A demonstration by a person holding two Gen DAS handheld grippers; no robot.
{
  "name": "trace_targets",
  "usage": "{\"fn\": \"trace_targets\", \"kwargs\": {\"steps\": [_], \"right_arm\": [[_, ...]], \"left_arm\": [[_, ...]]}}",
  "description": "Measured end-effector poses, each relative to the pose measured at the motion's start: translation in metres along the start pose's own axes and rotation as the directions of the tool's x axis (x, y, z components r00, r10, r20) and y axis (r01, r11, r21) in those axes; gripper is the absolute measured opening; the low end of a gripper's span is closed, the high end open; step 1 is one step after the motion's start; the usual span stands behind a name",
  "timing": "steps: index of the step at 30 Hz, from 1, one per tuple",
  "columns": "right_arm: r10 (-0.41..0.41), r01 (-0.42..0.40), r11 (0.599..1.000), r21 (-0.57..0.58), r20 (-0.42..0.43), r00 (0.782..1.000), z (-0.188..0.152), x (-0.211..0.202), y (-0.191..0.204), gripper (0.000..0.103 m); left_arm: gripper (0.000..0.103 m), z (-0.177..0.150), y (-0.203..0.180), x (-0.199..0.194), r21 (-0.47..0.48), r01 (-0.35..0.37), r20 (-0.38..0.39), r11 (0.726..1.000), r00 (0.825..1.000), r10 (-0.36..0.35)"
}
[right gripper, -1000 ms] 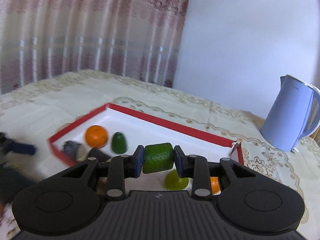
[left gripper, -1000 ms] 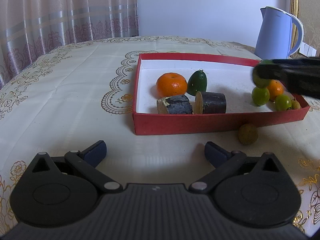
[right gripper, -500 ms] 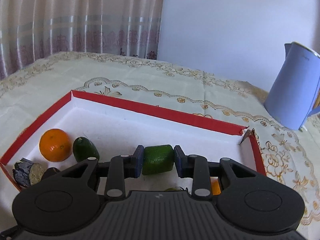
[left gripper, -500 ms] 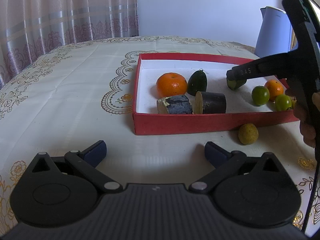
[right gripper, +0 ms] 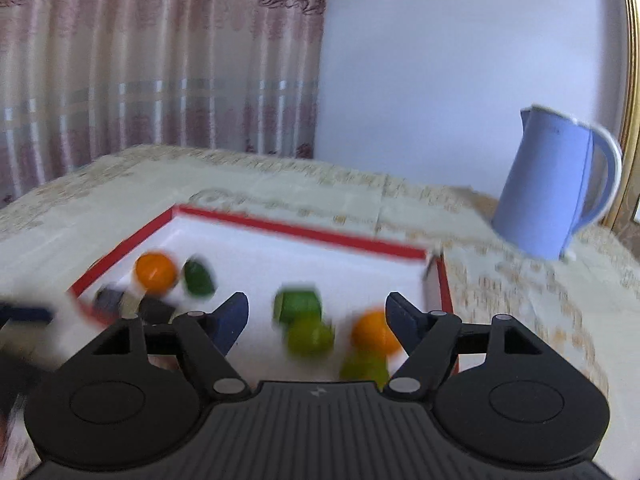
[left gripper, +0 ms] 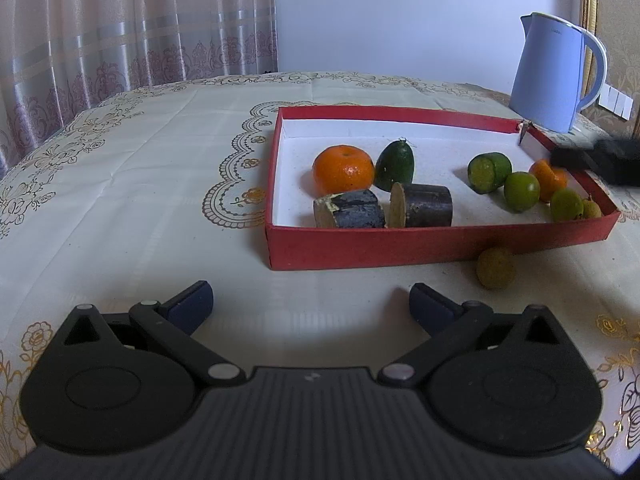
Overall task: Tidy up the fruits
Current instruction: 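Withdraw the right gripper from the tray, then move the left gripper to the small yellow-brown fruit and grasp it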
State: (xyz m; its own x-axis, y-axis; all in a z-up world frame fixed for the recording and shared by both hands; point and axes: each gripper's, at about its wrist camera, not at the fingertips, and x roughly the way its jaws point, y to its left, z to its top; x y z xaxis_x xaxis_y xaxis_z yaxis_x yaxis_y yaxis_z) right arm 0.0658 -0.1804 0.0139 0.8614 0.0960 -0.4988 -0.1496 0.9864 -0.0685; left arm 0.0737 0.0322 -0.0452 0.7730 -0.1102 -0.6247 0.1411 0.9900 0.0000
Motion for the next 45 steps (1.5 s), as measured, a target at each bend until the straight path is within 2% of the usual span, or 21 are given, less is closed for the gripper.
{"fn": "trace_targets", "kwargs": {"steps": [6,11,14,20,22,23,24,29,33,39,45], "right_arm": [[0.004,-0.004,1.0,-0.004,-0.05,0.999,-0.049,-0.036,-0.011,0.076],[-0.006,0.014,0.997,0.072,-0.111,0.994,-0.071,-0.029,-0.028,0.076],[0.018,0.0,0.991,0.136,-0.13,0.991,-0.075,-0.019,-0.038,0.076],[-0.028,0.044,0.989,0.142,-0.112,0.993,-0.076,-0.015,-0.039,0.081],[-0.016,0.034,0.986,0.162,-0.114,0.993,-0.076,-0.013,-0.043,0.082],[-0.014,0.034,0.985,0.169,-0.115,0.993,-0.076,-0.013,-0.045,0.089],[-0.013,0.035,0.984,0.174,-0.126,0.992,-0.076,-0.011,-0.046,0.091],[-0.032,0.051,0.989,0.136,-0.141,0.99,-0.075,-0.009,-0.039,0.092],[-0.025,0.045,0.989,0.14,-0.141,0.99,-0.075,-0.009,-0.04,0.094],[-0.025,0.044,0.989,0.139,-0.141,0.99,-0.075,-0.009,-0.039,0.094],[-0.025,0.045,0.989,0.138,-0.141,0.99,-0.075,-0.009,-0.039,0.094]], "left_arm": [[0.103,0.0,0.0,0.0,0.0,0.0,0.0,1.0,1.0,0.0],[0.103,0.0,0.0,0.0,0.0,0.0,0.0,1.0,1.0,0.0],[0.103,0.0,0.0,0.0,0.0,0.0,0.0,1.0,1.0,0.0],[0.103,0.0,0.0,0.0,0.0,0.0,0.0,1.0,1.0,0.0],[0.103,0.0,0.0,0.0,0.0,0.0,0.0,1.0,1.0,0.0],[0.103,0.0,0.0,0.0,0.0,0.0,0.0,1.0,1.0,0.0],[0.103,0.0,0.0,0.0,0.0,0.0,0.0,1.0,1.0,0.0],[0.103,-0.001,-0.003,-0.003,0.005,-0.03,0.005,1.0,1.0,0.03],[0.103,0.0,-0.01,-0.016,-0.018,0.014,0.012,1.0,1.0,-0.013],[0.103,0.009,-0.044,-0.027,0.038,0.058,0.03,0.998,0.998,-0.06],[0.103,0.012,-0.063,-0.018,0.044,0.065,0.015,0.997,0.998,-0.066]]}}
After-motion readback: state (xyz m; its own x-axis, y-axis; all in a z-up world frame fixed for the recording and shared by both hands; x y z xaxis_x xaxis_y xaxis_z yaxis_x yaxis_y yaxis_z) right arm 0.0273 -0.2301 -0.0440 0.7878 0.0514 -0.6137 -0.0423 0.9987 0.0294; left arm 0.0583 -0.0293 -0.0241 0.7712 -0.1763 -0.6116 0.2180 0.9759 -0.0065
